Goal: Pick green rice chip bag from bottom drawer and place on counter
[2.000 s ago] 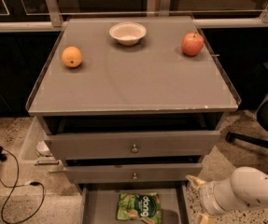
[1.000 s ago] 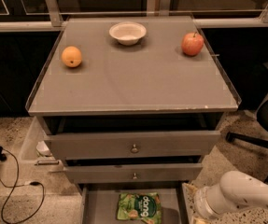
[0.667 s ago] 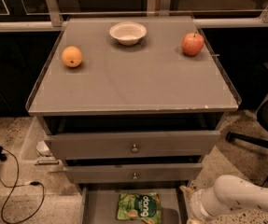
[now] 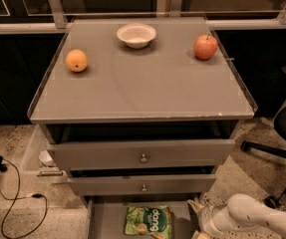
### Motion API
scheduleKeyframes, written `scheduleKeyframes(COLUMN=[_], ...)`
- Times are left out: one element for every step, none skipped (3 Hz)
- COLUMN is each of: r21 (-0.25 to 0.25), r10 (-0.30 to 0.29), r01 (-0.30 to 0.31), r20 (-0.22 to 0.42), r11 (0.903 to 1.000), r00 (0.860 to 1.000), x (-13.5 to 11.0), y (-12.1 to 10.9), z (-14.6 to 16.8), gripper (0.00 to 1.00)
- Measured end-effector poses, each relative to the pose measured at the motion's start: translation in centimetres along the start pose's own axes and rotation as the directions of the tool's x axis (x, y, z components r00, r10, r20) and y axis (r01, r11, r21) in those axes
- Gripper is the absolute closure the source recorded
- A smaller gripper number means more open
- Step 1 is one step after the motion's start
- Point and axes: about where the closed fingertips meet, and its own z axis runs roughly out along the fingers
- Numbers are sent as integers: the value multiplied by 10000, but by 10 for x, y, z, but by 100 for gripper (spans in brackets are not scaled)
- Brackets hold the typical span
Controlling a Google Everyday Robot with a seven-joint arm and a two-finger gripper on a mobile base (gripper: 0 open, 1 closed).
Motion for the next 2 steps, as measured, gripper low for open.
scheduleKeyframes(r21=[83, -10], r10=[-71, -123], r01=[64, 127], r20=[937, 1623], r11=[9999, 9999], r00=[9956, 9867], x=[12, 20], y=[-16, -27], z=[31, 64], gripper=[0, 0])
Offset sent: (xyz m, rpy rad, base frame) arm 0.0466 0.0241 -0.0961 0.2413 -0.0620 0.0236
